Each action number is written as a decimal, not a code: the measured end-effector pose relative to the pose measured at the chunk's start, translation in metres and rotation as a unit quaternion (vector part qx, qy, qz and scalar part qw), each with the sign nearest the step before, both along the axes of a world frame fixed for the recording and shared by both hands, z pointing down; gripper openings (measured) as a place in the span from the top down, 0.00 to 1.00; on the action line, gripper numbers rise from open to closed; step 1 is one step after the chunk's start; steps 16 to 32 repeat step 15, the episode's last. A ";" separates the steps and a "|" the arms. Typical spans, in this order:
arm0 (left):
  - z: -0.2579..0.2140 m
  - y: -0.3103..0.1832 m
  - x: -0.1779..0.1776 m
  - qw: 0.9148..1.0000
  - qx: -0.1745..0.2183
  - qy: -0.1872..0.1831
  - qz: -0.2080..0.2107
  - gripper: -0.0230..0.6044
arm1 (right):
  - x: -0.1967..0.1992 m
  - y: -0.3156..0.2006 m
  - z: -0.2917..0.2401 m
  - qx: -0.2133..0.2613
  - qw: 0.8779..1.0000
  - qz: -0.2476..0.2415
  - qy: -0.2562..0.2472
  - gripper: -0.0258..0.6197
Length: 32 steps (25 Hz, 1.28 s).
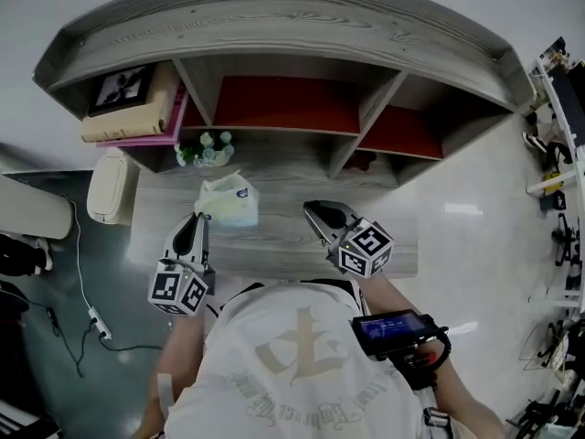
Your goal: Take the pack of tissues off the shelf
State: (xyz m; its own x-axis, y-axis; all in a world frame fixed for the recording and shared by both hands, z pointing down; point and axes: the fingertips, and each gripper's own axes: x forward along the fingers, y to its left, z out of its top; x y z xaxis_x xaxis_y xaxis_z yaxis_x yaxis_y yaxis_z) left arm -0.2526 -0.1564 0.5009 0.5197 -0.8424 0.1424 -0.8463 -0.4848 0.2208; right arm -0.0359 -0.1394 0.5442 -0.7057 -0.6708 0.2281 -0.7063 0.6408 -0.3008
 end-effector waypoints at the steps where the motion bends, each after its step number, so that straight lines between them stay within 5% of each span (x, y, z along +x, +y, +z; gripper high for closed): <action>1: 0.000 0.000 0.001 1.000 0.000 0.001 0.001 0.91 | 0.000 0.000 0.000 0.000 1.000 0.000 0.000 0.96; 32: -0.002 0.008 0.008 1.000 0.000 0.006 0.008 0.91 | 0.000 0.006 -0.001 0.001 1.000 0.002 0.002 0.96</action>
